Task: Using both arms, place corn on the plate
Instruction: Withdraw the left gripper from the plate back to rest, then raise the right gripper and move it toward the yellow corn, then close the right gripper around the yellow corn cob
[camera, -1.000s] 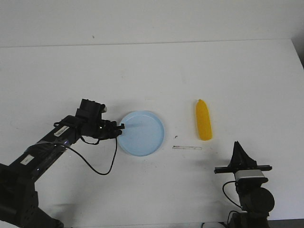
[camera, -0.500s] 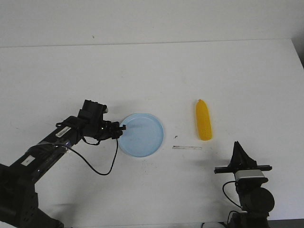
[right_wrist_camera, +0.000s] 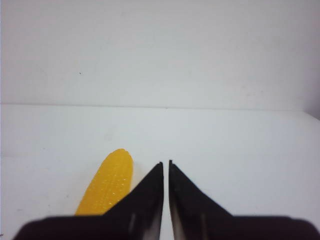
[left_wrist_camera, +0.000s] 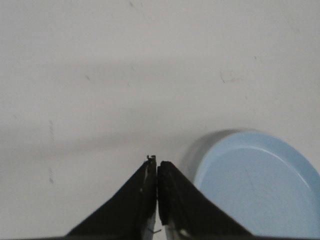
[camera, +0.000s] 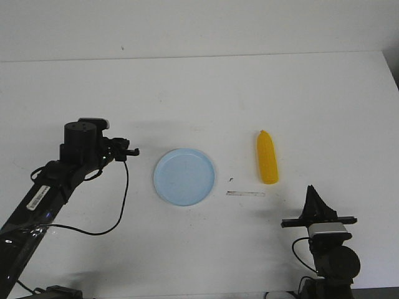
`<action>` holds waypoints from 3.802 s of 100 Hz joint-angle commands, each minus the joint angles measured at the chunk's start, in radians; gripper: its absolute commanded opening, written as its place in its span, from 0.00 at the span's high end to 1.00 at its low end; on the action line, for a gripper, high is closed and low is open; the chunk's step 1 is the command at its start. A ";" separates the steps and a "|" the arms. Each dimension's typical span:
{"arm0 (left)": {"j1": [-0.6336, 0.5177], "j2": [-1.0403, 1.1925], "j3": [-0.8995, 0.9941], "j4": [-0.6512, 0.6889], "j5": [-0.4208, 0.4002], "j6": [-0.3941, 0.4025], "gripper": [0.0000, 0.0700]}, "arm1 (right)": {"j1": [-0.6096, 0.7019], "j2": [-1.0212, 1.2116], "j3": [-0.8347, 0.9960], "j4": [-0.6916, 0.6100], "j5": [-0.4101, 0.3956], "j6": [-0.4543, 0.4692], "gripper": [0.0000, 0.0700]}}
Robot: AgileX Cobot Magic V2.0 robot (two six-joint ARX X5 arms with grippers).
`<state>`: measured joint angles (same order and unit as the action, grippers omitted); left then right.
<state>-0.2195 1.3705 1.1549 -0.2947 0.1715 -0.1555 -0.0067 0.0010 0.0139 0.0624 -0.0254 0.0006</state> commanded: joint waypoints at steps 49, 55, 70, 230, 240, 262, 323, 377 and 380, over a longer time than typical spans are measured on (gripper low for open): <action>0.214 -0.406 -0.471 0.581 -0.050 0.298 1.00 | 0.001 0.000 -0.001 0.011 0.000 0.010 0.98; 0.236 -0.468 -0.528 0.580 -0.050 0.294 1.00 | 0.001 0.000 -0.001 0.011 0.000 0.010 0.98; 0.267 -0.631 -0.658 0.579 -0.050 0.292 1.00 | 0.001 0.000 -0.001 0.011 0.000 0.010 0.98; 0.272 -1.222 -0.792 0.321 -0.217 0.154 1.00 | 0.001 0.002 0.045 0.140 0.034 0.053 0.99; 0.272 -1.222 -0.792 0.321 -0.217 0.154 1.00 | 0.001 0.032 0.135 0.071 0.106 0.085 0.99; 0.272 -1.222 -0.792 0.321 -0.217 0.154 1.00 | 0.001 0.211 0.381 -0.112 0.109 0.083 0.99; 0.272 -1.222 -0.792 0.321 -0.217 0.154 1.00 | 0.116 0.973 0.859 -0.516 0.078 0.104 0.99; 0.272 -1.222 -0.792 0.321 -0.217 0.154 1.00 | 0.208 1.504 1.278 -0.930 0.077 0.322 0.83; 0.272 -1.222 -0.792 0.321 -0.217 0.154 1.00 | 0.211 1.524 1.297 -0.940 0.078 0.321 0.74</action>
<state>0.0502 0.1509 0.3565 0.0139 -0.0467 0.0074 0.1967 1.4761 1.2606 -0.8600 0.0521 0.2909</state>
